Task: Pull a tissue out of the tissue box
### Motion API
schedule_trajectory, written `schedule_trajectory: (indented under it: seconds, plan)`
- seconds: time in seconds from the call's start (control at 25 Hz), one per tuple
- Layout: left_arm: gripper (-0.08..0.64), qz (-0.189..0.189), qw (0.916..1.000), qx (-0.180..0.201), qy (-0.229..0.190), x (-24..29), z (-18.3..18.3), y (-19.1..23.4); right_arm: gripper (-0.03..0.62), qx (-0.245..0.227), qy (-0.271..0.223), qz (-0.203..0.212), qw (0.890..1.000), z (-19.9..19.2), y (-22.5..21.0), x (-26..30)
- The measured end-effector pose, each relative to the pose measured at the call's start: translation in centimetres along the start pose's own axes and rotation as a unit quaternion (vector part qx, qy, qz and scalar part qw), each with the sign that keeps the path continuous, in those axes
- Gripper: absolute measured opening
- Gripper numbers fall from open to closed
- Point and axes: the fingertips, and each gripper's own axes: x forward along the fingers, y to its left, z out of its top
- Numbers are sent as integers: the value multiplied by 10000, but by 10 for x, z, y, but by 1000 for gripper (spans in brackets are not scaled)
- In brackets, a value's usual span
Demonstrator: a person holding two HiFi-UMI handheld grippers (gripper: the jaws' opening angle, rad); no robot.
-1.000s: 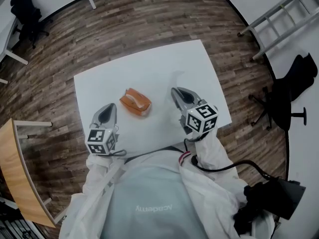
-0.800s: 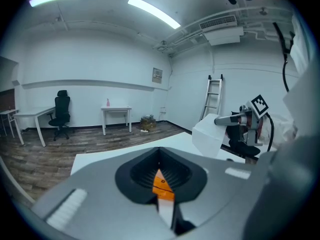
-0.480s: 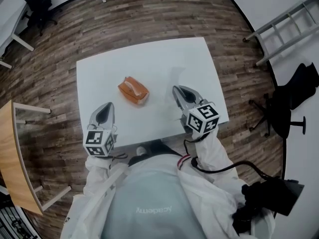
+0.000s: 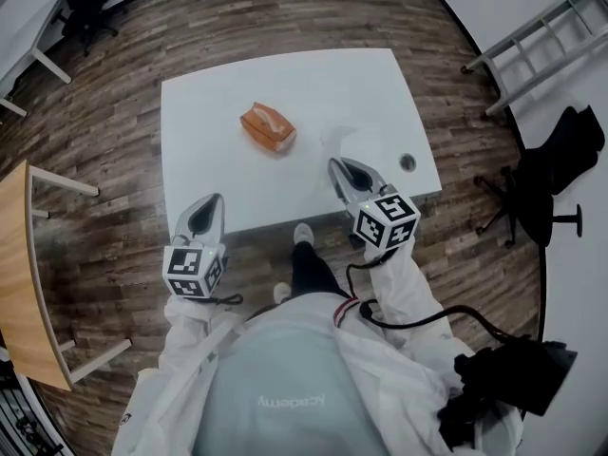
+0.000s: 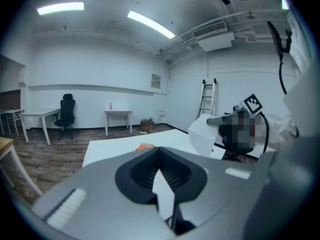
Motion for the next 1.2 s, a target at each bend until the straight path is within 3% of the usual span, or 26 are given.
schedule_trajectory:
  seconds: [0.2,0.44,0.72,1.2]
  plan:
    - [0,27,9998,-183,69,-40,-27,-3,3,-35,-29,9,10000,-14,32,-24]
    - [0,-47,9998,-165,-59,-65,-32,-11,2,-143,-80,-125,9998,-23,52,-51]
    - [0,-287,9993,-184,-151,-77,-35,-29,2,-228,-96,-371,9990,-25,66,-80]
    - [0,-288,9993,-194,-148,-80,-30,-43,2,-106,-84,-459,9989,-33,64,-97]
